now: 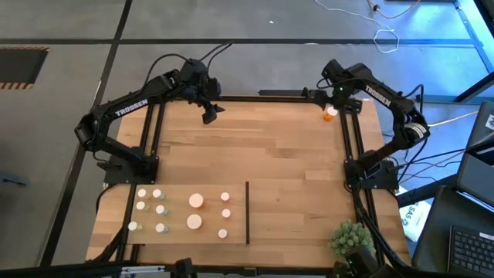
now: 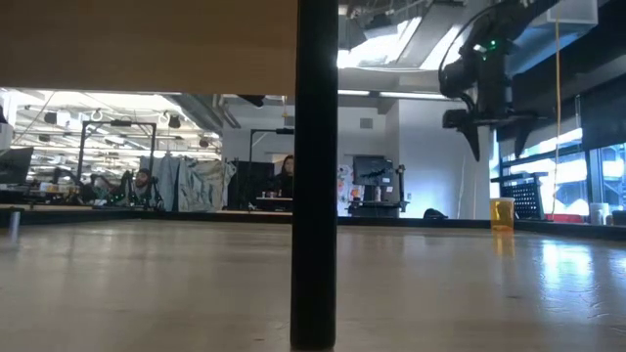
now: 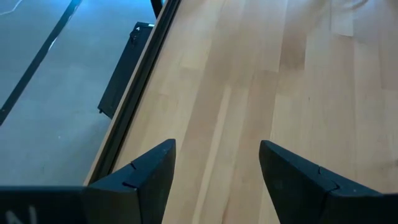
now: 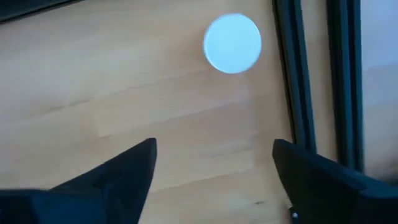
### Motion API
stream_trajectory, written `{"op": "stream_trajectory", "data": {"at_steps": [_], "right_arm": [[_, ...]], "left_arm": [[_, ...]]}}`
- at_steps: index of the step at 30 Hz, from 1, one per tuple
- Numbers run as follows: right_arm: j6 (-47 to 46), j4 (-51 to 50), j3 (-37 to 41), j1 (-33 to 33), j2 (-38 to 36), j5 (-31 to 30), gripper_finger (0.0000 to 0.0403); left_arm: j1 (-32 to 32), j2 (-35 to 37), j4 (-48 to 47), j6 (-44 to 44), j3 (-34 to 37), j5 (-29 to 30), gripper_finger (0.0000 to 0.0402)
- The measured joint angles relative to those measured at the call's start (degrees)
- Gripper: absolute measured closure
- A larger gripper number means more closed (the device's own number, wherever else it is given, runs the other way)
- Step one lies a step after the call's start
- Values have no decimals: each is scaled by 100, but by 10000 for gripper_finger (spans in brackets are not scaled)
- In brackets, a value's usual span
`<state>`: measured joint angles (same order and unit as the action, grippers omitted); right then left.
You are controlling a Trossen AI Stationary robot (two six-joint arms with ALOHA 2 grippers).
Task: Pick and place medicine bottles onto shelf by color
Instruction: Put the orange pill bottle on the shelf aligned with the other orange pill bottle
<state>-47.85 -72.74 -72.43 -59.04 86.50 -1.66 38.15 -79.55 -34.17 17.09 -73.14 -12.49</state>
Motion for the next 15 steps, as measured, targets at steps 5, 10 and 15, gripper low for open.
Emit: {"op": "stream_trajectory", "data": {"at_steps": [5,10,15], "right_arm": [[-909,139,298,-65,0,-13,59],[-1632,594,545,-134,0,-21,60],[-1666,1298,1022,-201,0,-23,61]], "left_arm": [[0,0,2,2,0,1,176],[2,0,3,0,0,1,176],[2,0,4,-1,0,2,176]]}}
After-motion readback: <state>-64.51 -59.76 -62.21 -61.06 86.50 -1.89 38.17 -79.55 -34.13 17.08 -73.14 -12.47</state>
